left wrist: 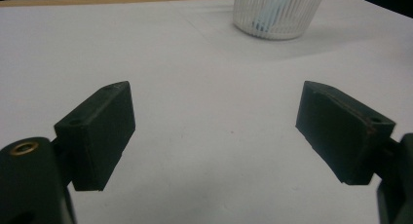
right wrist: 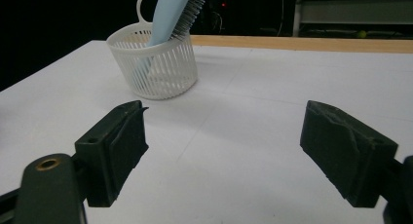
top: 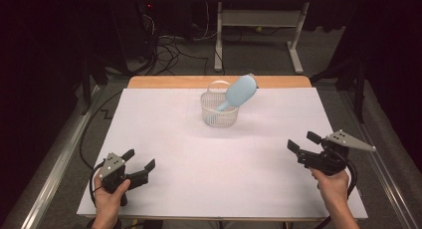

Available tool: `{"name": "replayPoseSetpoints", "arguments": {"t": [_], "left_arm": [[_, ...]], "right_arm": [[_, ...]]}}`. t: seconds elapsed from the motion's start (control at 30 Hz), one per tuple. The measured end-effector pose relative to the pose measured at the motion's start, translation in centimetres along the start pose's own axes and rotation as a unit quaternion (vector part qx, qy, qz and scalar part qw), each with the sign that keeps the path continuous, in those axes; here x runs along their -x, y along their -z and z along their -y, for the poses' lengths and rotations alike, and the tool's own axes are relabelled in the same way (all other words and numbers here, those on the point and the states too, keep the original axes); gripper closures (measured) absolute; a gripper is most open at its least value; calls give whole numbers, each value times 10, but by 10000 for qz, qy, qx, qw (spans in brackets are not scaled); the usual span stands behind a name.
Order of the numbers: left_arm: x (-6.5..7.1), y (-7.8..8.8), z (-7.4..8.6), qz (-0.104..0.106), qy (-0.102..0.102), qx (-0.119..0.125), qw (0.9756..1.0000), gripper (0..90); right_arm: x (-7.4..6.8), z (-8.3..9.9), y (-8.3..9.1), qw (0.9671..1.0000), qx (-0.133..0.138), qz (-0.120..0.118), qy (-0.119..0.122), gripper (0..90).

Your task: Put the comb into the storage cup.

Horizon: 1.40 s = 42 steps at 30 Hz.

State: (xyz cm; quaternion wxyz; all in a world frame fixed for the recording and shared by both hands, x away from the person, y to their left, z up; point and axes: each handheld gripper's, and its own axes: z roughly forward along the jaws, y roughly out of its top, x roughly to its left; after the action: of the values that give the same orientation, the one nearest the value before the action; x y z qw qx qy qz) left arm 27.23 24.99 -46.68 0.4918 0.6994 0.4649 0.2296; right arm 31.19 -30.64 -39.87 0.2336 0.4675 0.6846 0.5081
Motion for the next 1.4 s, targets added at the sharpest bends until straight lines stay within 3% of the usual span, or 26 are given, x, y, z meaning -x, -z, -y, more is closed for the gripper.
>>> {"name": "replayPoseSetpoints", "arguments": {"t": [1.4], "left_arm": [[0,3,0,9,20,59,10000,153]], "right_arm": [[4,22,23,9999,42,127,-50,177]]}}
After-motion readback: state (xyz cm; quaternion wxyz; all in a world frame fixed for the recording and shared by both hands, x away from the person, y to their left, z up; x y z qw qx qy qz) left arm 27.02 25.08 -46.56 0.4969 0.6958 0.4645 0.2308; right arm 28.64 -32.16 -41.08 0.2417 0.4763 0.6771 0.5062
